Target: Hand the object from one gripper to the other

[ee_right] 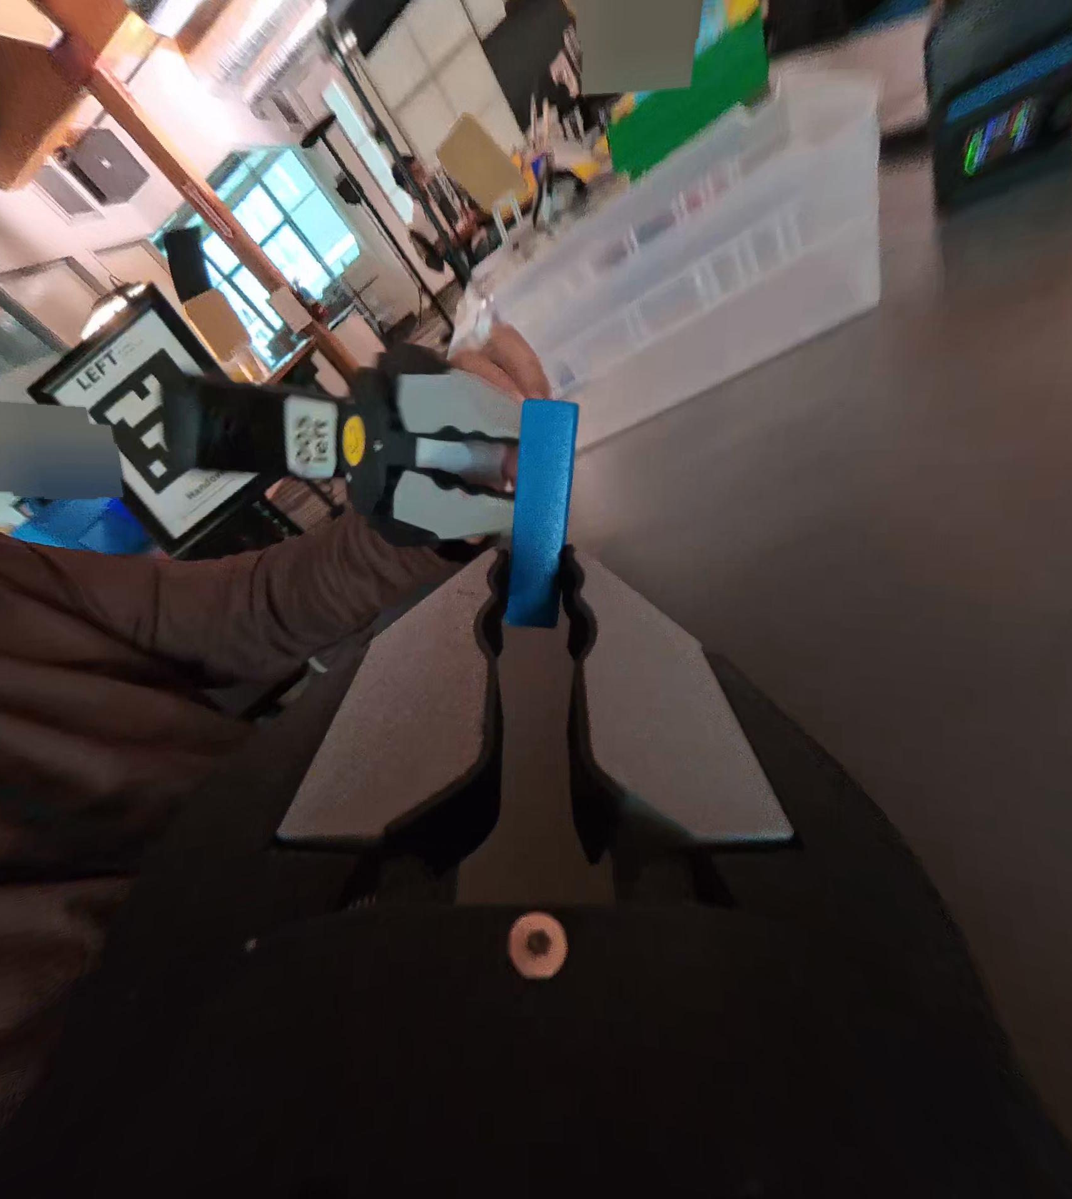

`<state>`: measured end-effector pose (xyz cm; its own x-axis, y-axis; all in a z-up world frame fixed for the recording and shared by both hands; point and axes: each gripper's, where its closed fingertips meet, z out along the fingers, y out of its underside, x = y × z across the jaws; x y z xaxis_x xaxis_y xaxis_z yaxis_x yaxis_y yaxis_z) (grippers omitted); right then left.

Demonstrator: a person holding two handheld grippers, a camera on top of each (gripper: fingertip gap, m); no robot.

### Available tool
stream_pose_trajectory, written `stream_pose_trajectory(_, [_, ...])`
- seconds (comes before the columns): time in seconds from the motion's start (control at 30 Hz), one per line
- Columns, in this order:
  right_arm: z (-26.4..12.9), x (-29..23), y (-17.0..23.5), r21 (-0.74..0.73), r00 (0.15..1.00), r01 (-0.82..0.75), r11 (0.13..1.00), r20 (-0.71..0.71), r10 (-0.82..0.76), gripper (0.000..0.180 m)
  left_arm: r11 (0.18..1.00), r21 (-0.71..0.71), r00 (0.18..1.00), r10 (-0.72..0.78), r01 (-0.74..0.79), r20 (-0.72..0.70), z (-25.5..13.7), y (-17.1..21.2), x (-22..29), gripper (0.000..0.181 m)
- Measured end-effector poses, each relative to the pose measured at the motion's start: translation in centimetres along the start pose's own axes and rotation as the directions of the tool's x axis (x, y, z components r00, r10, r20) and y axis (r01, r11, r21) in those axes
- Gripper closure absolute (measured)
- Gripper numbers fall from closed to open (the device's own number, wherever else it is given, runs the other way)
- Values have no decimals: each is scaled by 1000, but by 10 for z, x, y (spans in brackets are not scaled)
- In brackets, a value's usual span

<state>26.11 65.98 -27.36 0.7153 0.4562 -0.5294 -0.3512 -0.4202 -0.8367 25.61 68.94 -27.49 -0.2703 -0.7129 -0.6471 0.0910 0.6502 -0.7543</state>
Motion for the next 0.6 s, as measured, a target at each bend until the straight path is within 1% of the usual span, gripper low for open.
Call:
stream_pose_trajectory(0.03, [-2,-4,-8,39,999,47,998,-4,-47,167,985,31,984,-167,169,-65,-1,-2,0,164])
stream_pose_trajectory(0.07, [-3,-7,-15,72,997,82,994,-17,-81,167,950,57,945,-299,308,-131,-3,-5,0,163])
stream_pose_trajectory(0.1, [-4,-9,-20,103,993,115,988,-26,-113,167,909,78,904,-391,409,-174,-4,-9,-3,162])
stream_pose_trajectory(0.13, [-4,-13,-25,132,989,147,980,-29,-145,167,876,100,874,-448,471,-191,-5,-12,-7,155])
stream_pose_trajectory(0.17, [-2,-15,-26,143,985,173,974,-30,-171,167,855,126,858,-478,504,-188,-6,-14,-13,151])
stream_pose_trajectory(0.27, [5,-26,-23,131,974,224,966,4,-226,167,789,216,816,-532,575,-228,-13,-28,-19,148])
stream_pose_trajectory(0.43, [14,-35,-17,99,952,304,948,16,-307,167,679,191,686,-601,709,-411,-18,-45,-6,149])
stream_pose_trajectory(0.47, [16,-36,-15,86,944,327,941,17,-329,167,656,187,659,-606,731,-446,-19,-48,-4,150])
stream_pose_trajectory(0.53, [20,-40,-10,61,929,368,928,23,-370,167,630,192,634,-612,752,-472,-22,-52,-5,161])
stream_pose_trajectory(0.57, [22,-40,-8,46,925,378,925,17,-379,167,631,197,633,-601,751,-489,-24,-54,-4,166])
stream_pose_trajectory(0.6, [23,-40,-6,35,926,376,926,18,-377,167,642,190,636,-590,743,-497,-24,-54,-3,167])
